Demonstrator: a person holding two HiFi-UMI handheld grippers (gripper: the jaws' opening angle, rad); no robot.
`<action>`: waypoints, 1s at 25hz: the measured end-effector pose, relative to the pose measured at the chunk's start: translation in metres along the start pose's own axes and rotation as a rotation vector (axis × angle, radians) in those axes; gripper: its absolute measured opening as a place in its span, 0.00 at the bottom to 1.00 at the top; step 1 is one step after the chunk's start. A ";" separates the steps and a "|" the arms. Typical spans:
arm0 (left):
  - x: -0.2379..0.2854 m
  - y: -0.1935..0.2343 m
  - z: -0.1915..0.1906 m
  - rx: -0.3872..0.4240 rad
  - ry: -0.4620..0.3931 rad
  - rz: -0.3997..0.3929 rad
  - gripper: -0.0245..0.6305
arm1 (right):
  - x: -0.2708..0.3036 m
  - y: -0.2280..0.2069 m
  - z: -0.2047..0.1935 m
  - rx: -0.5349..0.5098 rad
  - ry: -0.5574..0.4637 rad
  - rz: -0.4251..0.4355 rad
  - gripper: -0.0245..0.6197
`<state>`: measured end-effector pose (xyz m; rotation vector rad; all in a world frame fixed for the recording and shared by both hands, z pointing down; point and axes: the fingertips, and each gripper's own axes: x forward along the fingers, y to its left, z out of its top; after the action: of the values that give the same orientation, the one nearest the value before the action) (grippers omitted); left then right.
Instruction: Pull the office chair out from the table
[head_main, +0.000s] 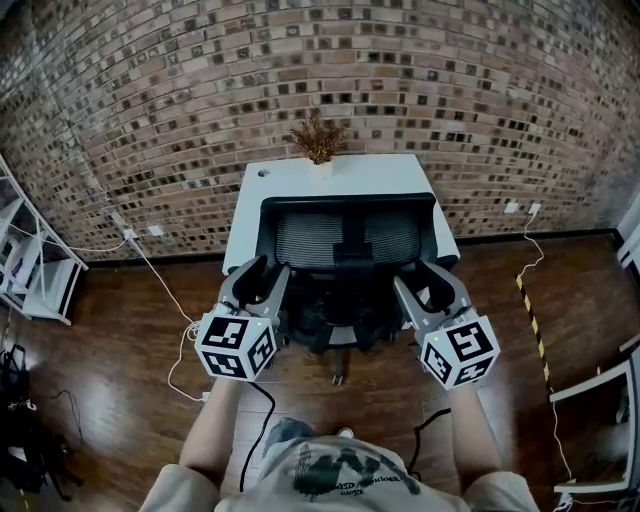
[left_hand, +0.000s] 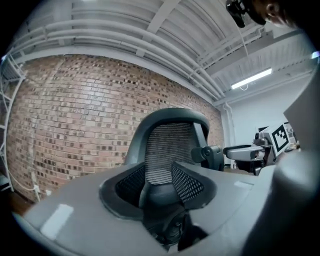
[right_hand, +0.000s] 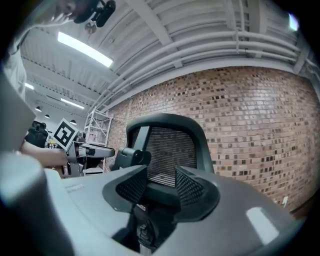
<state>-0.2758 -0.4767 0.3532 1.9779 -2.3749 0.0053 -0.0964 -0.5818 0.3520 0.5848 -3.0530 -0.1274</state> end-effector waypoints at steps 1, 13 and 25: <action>0.003 0.007 0.000 0.003 0.007 0.005 0.30 | 0.003 -0.004 0.000 -0.006 0.003 0.003 0.30; 0.047 0.037 -0.001 0.009 0.094 -0.187 0.62 | 0.038 -0.069 0.002 0.023 0.059 0.049 0.54; 0.080 0.032 -0.008 0.019 0.173 -0.386 0.64 | 0.090 -0.079 -0.017 0.069 0.147 0.279 0.70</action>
<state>-0.3211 -0.5495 0.3653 2.3047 -1.8674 0.1759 -0.1502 -0.6896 0.3634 0.1569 -2.9654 0.0271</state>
